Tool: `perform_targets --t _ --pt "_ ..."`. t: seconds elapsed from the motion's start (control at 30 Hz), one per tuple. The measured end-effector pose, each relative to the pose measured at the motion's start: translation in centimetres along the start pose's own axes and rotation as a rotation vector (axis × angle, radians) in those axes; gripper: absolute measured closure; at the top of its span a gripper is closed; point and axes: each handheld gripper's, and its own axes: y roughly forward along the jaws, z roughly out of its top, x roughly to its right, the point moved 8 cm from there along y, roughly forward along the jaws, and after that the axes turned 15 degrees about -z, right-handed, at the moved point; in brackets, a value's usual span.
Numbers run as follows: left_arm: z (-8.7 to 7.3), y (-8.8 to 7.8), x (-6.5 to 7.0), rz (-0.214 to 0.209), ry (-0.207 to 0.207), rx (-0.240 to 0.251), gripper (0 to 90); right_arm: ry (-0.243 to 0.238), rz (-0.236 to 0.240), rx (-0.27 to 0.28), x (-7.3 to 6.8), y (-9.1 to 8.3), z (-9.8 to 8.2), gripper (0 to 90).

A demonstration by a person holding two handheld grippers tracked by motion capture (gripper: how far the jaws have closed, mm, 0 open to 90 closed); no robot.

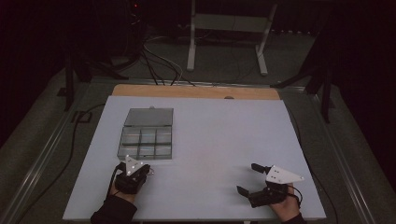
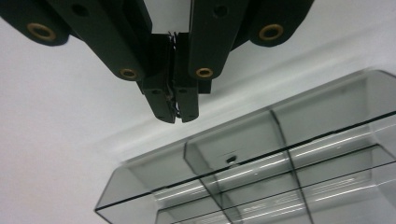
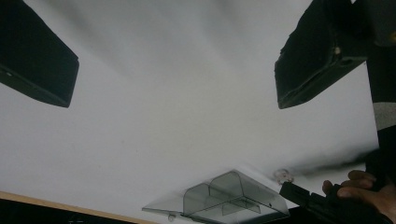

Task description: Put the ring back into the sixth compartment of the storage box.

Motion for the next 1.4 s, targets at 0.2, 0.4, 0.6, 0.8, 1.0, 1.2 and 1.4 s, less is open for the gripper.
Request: perform_targets --t 0.2,0.4,0.6,0.8,1.0,1.2,1.4 --pt "0.0 0.0 0.3 -0.017 0.009 -0.007 89.8 0.0 -0.002 0.001 0.1 0.0 0.0 0.0" --pt "0.1 -0.2 0.6 -0.038 0.017 -0.011 89.7 -0.002 -0.004 0.0 0.0 0.0 0.0 0.0" --pt "0.1 -0.3 0.9 -0.066 0.029 -0.021 89.7 0.002 -0.005 0.0 0.1 0.0 -0.1 0.0" --pt "0.3 -0.3 1.2 -0.094 0.043 -0.029 89.7 0.002 -0.005 0.0 0.0 0.1 0.0 0.0" --pt "0.6 -0.6 1.5 -0.127 0.064 -0.026 89.7 0.002 -0.006 0.0 0.0 0.1 0.0 0.0" --pt "1.3 -0.8 1.4 -0.142 0.074 -0.016 89.7 0.003 -0.005 0.001 0.0 0.1 0.0 0.0" --pt "2.1 -0.9 1.8 -0.167 0.101 -0.011 89.7 0.002 -0.005 0.002 0.0 0.1 0.0 0.0"
